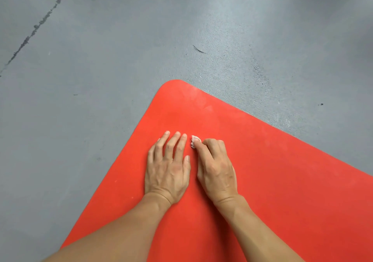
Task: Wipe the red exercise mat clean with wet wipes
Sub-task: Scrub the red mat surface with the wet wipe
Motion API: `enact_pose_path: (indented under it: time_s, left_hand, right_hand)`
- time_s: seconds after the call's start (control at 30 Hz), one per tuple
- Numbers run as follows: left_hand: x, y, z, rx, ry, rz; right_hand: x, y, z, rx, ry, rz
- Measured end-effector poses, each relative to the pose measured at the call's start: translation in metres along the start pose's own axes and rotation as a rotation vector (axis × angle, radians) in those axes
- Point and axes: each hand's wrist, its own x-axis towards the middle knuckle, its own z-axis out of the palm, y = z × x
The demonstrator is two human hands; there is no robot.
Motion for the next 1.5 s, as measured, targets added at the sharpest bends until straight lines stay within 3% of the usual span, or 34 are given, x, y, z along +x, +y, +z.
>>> enact_pose_path:
  time_s: [0.2,0.43,0.7,0.83,0.9,1.0,1.17,1.23,1.5]
  left_hand:
    - [0.001,0.000,0.002,0.008,0.004,0.000]
    - [0.002,0.000,0.000,0.012,0.007,0.001]
    - [0.001,-0.001,0.001,-0.001,-0.003,-0.001]
    - [0.002,-0.001,0.001,0.000,-0.005,0.000]
    - [0.002,-0.001,0.001,0.001,-0.009,0.001]
    - [0.002,-0.002,0.001,0.009,-0.020,-0.004]
    - [0.002,-0.001,0.000,0.015,-0.028,-0.002]
    - [0.002,-0.001,0.000,0.022,-0.028,-0.003]
    - [0.003,0.000,0.000,0.025,-0.022,-0.011]
  right_hand:
    - [0.020,0.007,-0.005,0.086,0.011,-0.044]
    - [0.156,0.020,0.016,0.007,0.044,0.002]
    - [0.052,0.035,-0.034,-0.064,0.179,0.269]
    - [0.062,0.032,-0.030,-0.023,0.016,0.000]
    - [0.095,0.050,-0.031,-0.020,0.041,0.003]
    - [0.121,0.068,-0.031,-0.013,0.170,0.171]
    - [0.057,0.032,-0.020,0.024,0.000,-0.139]
    - [0.069,0.039,-0.016,0.007,-0.019,-0.168]
    - [0.103,0.039,0.002,0.044,0.071,0.162]
